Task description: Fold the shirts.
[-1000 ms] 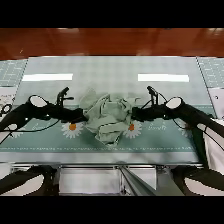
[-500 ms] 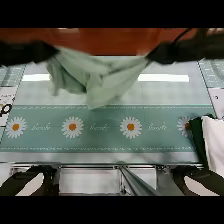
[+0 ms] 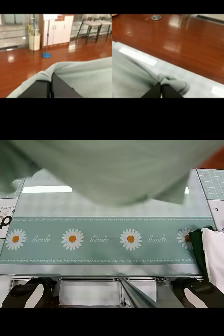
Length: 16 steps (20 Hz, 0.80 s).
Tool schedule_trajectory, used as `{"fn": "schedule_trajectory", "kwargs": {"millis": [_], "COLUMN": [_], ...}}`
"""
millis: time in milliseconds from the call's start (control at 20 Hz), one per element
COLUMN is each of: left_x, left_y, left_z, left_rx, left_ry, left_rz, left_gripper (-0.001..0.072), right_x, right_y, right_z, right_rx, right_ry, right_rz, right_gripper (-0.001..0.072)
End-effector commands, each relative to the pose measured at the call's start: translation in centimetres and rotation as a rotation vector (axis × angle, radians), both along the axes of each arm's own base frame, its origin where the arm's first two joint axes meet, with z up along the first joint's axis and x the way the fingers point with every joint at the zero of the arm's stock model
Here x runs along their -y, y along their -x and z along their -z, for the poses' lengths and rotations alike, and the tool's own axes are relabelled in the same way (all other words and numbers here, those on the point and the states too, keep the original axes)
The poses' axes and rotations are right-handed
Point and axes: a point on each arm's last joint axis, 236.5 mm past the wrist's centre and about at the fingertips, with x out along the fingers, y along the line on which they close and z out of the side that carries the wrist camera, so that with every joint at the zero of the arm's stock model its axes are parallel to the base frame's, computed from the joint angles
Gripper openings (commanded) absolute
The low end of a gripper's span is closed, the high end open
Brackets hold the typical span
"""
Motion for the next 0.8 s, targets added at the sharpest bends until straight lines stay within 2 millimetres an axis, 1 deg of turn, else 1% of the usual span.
{"fn": "schedule_trajectory", "kwargs": {"millis": [0, 50, 150, 250, 300, 450, 500, 600, 650, 750], "left_x": [0.0, 0.2, 0.3, 0.7, 1.1, 1.4, 1.4, 1.2, 1.1, 0.8], "left_y": [4.1, 4.0, 3.0, 1.5, 0.7, -1.7, -2.6, -4.7, -5.7, -7.5], "left_z": [3.1, 4.9, 9.4, 14.5, 17.4, 27.1, 30.1, 36.3, 39.3, 43.8], "left_rx": [-0.108, -0.179, -0.339, -0.500, -0.584, -0.822, -0.876, -0.959, -0.991, -1.036], "left_ry": [-0.078, -0.090, -0.095, -0.082, -0.064, -0.008, 0.021, 0.088, 0.116, 0.148], "left_rz": [-0.015, -0.001, 0.025, 0.067, 0.092, 0.112, 0.100, 0.050, 0.017, -0.041], "left_gripper": [0.0022, 0.0022, 0.0022, 0.0022, 0.0022, 0.0022, 0.0022, 0.0022, 0.0022, 0.0022], "right_x": [4.6, 5.0, 4.8, 4.1, 4.0, 3.3, 2.9, 2.2, 1.9, 1.3], "right_y": [4.1, 4.3, 3.5, 1.7, 0.6, -3.2, -4.5, -7.0, -8.5, -12.2], "right_z": [1.0, 2.2, 5.3, 9.2, 11.4, 19.6, 22.6, 27.9, 30.0, 33.6], "right_rx": [-0.033, -0.080, -0.184, -0.300, -0.353, -0.530, -0.595, -0.706, -0.747, -0.796], "right_ry": [0.055, 0.064, 0.085, 0.111, 0.124, 0.159, 0.168, 0.180, 0.186, 0.186], "right_rz": [0.157, 0.176, 0.170, 0.154, 0.153, 0.152, 0.147, 0.140, 0.142, 0.155], "right_gripper": [0.0023, 0.0023, 0.0023, 0.0022, 0.0022, 0.0021, 0.0021, 0.0021, 0.0021, 0.0021]}}
